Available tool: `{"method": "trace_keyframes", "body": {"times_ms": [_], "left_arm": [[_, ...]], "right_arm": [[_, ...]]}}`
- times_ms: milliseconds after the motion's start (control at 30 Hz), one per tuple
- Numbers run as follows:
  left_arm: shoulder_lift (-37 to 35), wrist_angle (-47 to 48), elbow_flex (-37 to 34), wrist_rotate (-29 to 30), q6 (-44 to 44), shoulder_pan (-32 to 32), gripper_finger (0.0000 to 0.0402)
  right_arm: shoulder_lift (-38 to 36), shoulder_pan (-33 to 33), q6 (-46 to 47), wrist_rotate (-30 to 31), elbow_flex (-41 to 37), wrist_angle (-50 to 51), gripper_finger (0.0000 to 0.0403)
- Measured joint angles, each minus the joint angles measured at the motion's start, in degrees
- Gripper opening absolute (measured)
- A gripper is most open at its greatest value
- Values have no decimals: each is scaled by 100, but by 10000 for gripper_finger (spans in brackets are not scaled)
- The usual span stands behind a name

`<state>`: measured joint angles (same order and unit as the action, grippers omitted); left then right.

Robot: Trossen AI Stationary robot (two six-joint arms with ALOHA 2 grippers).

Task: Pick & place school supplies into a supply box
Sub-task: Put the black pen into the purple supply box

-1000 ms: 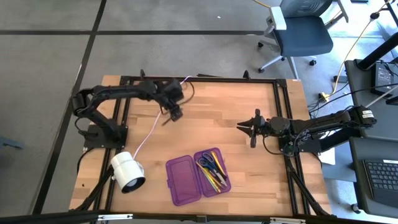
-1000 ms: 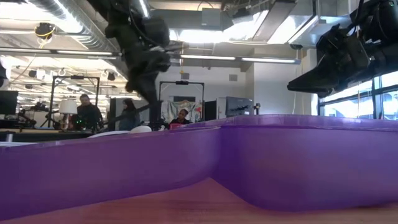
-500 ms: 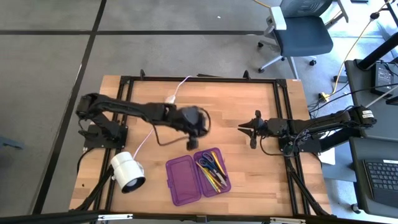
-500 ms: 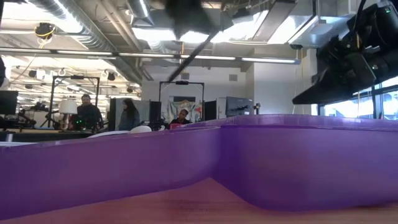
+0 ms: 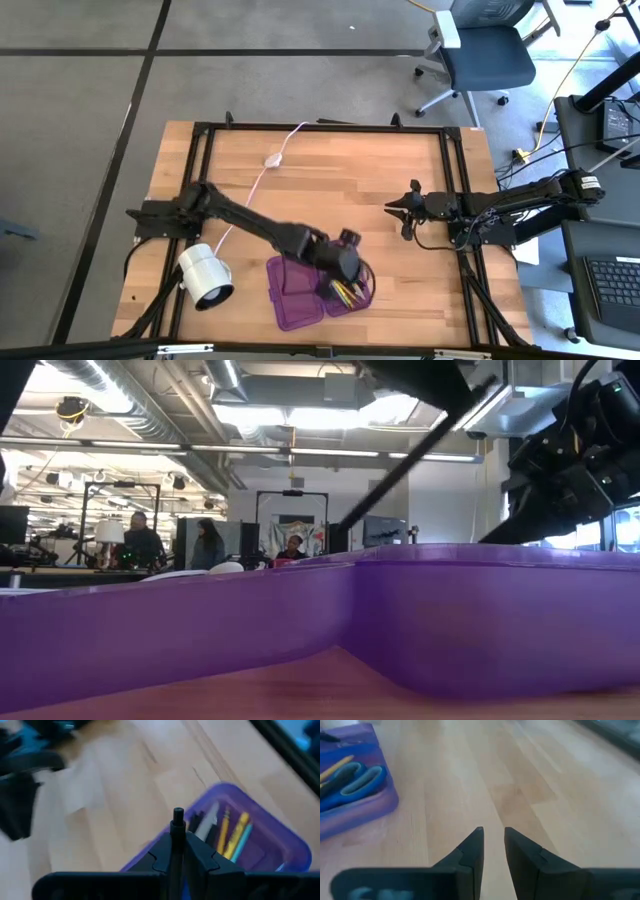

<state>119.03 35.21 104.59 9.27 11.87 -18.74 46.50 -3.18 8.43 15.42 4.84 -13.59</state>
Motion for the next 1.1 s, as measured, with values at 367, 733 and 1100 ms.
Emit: {"method": "trace_keyframes", "body": {"times_ms": [367,733,1100], "left_arm": [[583,62,436,333,1184,-493,20],[762,56,440,619,1540,-729,20],[1120,60,434,778,1828,-785,20]], "right_arm": [[131,0,351,-2,-4,477,82],[140,-2,359,-50,-4,479,82],[140,-2,526,-52,-4,483,82]]}}
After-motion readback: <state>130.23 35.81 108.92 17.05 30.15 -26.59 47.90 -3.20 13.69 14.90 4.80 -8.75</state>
